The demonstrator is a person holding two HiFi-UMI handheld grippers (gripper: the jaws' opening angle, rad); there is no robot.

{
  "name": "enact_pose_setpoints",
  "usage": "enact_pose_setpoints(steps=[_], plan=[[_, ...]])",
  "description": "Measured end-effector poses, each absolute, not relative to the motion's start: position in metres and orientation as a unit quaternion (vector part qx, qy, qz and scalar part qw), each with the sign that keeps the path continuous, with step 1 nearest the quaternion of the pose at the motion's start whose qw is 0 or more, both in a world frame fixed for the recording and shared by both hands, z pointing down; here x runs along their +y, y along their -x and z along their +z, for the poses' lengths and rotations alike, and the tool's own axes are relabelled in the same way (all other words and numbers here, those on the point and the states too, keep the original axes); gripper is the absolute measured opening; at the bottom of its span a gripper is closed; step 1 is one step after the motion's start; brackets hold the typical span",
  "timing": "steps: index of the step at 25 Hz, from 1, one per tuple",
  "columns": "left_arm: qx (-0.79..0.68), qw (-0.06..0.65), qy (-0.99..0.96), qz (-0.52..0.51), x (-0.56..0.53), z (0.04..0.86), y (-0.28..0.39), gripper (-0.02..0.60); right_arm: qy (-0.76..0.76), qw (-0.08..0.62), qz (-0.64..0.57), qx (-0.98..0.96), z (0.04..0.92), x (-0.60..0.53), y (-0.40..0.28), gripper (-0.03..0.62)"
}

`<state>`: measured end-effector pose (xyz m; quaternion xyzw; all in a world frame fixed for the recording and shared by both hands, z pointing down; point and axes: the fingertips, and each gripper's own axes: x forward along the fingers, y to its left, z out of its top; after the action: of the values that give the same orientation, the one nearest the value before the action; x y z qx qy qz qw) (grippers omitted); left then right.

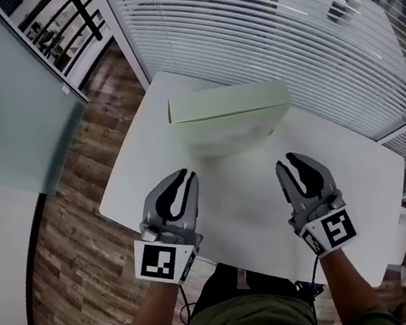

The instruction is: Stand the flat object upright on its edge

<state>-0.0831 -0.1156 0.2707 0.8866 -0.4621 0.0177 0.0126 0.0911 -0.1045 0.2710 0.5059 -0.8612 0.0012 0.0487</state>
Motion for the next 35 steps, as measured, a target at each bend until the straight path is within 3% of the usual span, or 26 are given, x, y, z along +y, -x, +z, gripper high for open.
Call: enact_pose_setpoints(steps=[14,35], plan=[[-0.446,0.020,-0.894,0.039,-0.106,0.280,0.095,0.000,-0.510,0.055,0.025,-0.858,0.271,-0.095,-0.093,0.012],[-0.444,0.033,-0.893,0.060,-0.091,0.287,0.105,0.000,-0.511,0.064,0.041,-0.856,0.270,-0.069,-0.106,0.011]])
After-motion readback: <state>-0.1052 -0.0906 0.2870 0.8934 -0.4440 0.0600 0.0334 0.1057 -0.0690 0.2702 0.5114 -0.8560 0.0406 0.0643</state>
